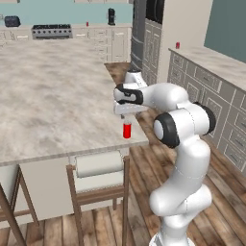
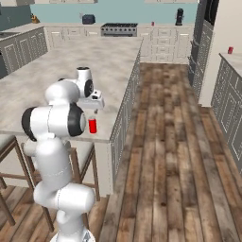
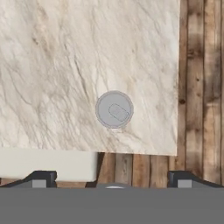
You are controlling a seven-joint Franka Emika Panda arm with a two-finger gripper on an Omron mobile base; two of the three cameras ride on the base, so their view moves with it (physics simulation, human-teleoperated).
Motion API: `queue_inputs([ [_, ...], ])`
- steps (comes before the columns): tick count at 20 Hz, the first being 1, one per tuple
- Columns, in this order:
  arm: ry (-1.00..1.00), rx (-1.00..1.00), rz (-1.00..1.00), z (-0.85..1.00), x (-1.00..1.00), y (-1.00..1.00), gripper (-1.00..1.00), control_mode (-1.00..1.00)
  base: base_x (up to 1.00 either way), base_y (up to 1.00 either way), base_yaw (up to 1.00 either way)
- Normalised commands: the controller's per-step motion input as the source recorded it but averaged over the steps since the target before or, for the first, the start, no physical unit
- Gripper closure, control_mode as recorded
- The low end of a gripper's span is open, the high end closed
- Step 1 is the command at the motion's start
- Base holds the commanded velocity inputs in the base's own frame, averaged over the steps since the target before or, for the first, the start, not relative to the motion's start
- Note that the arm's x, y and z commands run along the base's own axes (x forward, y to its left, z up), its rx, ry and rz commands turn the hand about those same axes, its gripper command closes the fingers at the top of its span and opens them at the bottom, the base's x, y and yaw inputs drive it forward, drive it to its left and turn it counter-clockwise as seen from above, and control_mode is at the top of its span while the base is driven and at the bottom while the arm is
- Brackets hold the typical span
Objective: Four empty soda cans are scattered around the kitchen. Gather all the cans and cluster them next to the stove for recycling.
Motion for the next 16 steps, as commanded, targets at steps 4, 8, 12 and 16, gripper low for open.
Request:
queue_inputs([
  [4,0.01,0.0,0.0,-0.2,0.25,0.0,-1.0,-1.0,0.0,0.0,0.0],
  [8,0.0,0.0,0.0,-0.22,0.22,0.0,-1.0,-1.0,0.0,0.0,0.0],
  [12,0.0,0.0,0.0,-0.19,0.22,0.01,-1.0,-1.0,0.0,0.0,0.0],
  [16,0.0,0.0,0.0,-0.16,0.2,0.03,-1.0,-1.0,0.0,0.0,0.0],
])
